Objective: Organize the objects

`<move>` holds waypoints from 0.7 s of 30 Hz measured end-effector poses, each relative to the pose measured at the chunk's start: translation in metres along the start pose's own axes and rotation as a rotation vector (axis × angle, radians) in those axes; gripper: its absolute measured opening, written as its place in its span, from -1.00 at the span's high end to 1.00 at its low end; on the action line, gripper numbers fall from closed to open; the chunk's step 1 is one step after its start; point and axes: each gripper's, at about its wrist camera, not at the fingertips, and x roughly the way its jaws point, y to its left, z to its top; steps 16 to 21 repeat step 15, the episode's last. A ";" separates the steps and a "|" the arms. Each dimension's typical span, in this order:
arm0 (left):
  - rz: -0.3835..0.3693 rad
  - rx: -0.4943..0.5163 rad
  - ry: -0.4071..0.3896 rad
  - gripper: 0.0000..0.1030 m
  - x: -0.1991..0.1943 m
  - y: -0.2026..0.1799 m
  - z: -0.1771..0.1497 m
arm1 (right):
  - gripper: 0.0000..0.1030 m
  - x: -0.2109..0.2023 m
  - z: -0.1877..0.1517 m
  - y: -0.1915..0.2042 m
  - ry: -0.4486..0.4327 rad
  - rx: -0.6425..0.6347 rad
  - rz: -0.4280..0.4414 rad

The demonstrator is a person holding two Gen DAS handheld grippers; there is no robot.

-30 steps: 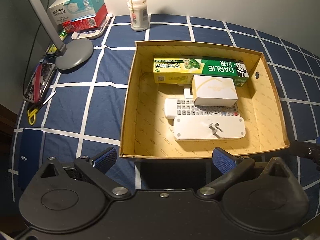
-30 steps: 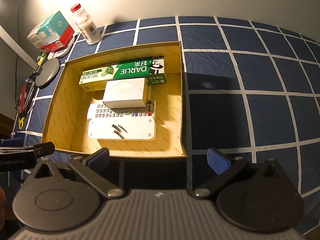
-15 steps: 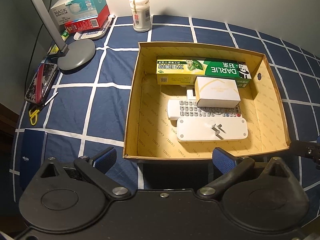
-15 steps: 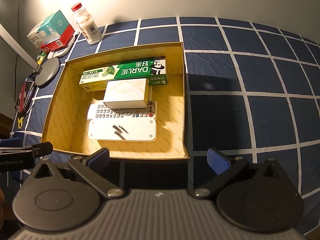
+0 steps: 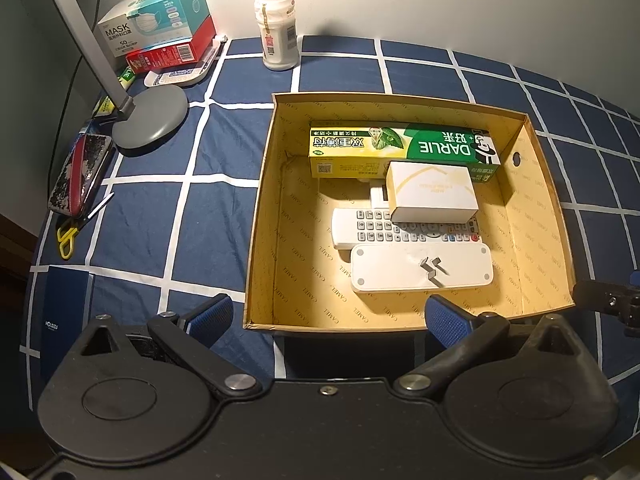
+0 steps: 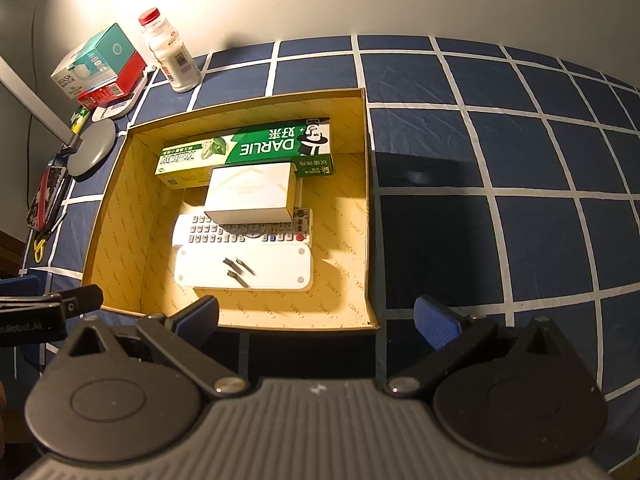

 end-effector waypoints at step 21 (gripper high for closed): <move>-0.012 -0.004 0.007 -1.00 -0.003 -0.004 0.006 | -1.00 -0.001 0.005 0.000 -0.002 -0.020 -0.011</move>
